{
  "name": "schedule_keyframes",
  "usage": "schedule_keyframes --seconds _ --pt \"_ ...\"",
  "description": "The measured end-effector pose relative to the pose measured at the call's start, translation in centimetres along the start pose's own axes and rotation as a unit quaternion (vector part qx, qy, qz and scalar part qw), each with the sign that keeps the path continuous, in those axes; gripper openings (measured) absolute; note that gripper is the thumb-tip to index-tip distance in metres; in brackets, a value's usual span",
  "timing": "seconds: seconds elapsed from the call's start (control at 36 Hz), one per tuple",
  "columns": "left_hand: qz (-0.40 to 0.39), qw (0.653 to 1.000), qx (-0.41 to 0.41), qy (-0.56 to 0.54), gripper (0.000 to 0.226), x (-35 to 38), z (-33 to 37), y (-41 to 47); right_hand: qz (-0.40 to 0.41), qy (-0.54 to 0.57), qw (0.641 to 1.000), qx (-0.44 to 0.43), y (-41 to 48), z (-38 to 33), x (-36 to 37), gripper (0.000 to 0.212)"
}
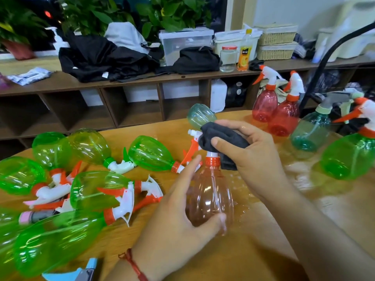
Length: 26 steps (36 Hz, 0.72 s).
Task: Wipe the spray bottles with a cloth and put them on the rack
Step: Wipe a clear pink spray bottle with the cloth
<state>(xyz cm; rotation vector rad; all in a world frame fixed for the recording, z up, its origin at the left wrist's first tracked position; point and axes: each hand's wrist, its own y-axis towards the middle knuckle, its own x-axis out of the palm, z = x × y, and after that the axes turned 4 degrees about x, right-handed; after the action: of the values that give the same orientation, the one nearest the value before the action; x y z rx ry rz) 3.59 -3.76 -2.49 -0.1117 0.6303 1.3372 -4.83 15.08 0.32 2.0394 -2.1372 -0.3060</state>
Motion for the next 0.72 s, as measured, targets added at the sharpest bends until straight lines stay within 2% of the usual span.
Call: schedule_keyframes --seconds 0.11,0.22,0.33,0.42,0.53,0.67,0.72 --pt "-0.022 1.0 -0.003 -0.022 0.107 0.2 -0.3 -0.1 0.025 0.011 1.0 -0.003 -0.4 0.0 0.6 0.03" --pt "-0.02 0.999 0.011 0.022 0.107 0.6 -0.4 -0.2 0.046 0.037 0.998 0.006 -0.6 0.0 1.1 0.03" --pt "-0.023 0.999 0.015 0.045 0.097 0.6 -0.7 0.0 0.054 0.006 0.998 -0.007 -0.4 0.4 0.8 0.028" --pt "-0.026 0.998 0.023 0.05 0.092 0.4 -0.9 0.1 0.06 -0.082 0.992 -0.076 0.1 0.7 0.1 0.022" --pt "-0.028 0.997 0.033 0.065 0.093 0.6 -1.1 0.2 0.055 -0.264 0.946 -0.18 0.9 0.9 -0.6 0.024" --pt "-0.029 0.997 0.026 0.07 0.088 0.8 -1.4 0.5 -0.076 -0.385 0.887 -0.244 1.1 0.6 0.7 0.025" --pt "-0.034 0.996 0.026 0.072 0.088 0.8 -1.5 0.6 -0.086 -0.385 0.887 -0.239 1.6 0.5 0.6 0.025"
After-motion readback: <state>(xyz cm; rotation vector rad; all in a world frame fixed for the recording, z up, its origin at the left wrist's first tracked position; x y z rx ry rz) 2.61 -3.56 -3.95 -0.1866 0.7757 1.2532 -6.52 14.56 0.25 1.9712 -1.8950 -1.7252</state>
